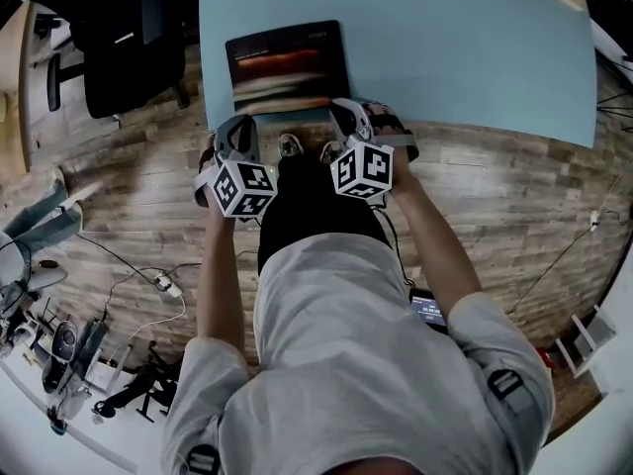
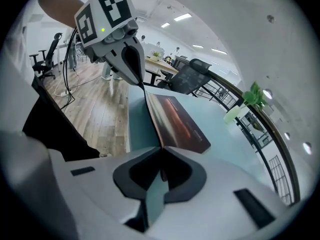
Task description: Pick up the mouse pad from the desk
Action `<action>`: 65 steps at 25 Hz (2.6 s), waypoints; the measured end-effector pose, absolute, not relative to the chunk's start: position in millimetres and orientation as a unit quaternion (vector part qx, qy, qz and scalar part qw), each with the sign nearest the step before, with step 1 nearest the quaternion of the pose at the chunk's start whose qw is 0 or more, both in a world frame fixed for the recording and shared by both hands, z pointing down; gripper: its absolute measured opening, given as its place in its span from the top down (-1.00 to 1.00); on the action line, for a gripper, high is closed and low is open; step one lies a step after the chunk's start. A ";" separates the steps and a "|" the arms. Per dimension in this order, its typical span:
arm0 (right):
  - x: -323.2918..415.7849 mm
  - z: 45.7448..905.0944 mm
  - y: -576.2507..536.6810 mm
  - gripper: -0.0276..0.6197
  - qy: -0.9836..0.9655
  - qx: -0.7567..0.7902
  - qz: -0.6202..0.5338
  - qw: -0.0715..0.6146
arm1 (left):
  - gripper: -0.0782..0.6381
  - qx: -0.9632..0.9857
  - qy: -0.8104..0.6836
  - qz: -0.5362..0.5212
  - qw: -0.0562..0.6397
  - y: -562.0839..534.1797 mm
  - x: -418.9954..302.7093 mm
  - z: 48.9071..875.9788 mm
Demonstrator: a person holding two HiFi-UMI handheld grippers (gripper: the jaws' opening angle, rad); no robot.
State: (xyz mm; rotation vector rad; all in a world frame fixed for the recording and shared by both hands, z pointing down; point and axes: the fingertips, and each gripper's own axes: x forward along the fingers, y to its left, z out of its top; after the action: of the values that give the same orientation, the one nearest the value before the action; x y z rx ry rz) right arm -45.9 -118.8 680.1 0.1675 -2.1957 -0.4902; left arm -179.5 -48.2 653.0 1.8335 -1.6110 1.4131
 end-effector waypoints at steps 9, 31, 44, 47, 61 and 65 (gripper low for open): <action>-60.3 656.2 -143.5 0.86 -0.889 0.074 -0.147 0.428 | 0.71 0.648 -0.564 0.480 0.179 -68.0 -191.3 635.5; -106.3 586.7 -222.8 0.86 -0.878 0.121 -0.163 0.433 | 0.72 0.696 -0.550 0.446 0.119 -168.5 -232.3 570.9; -120.5 567.2 -248.6 0.86 -0.878 0.169 -0.124 0.431 | 0.72 0.742 -0.522 0.410 0.090 -222.4 -238.3 551.9; -122.7 558.9 -256.5 0.86 -0.882 0.183 -0.110 0.420 | 0.72 0.756 -0.525 0.380 0.096 -234.3 -239.3 542.1; -125.9 493.3 -302.0 0.86 -0.925 0.233 -0.042 0.298 | 0.72 0.764 -0.565 0.297 0.096 -274.6 -219.0 489.8; -106.7 477.4 -319.2 0.86 -0.927 0.269 -0.019 0.262 | 0.71 0.765 -0.582 0.262 0.093 -288.8 -209.2 469.9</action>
State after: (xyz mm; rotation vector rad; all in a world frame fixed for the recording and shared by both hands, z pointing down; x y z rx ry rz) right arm -106.7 -319.2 477.4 0.7270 -2.5082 -0.0520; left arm -209.2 -288.8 469.9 2.2690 -1.7258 0.7775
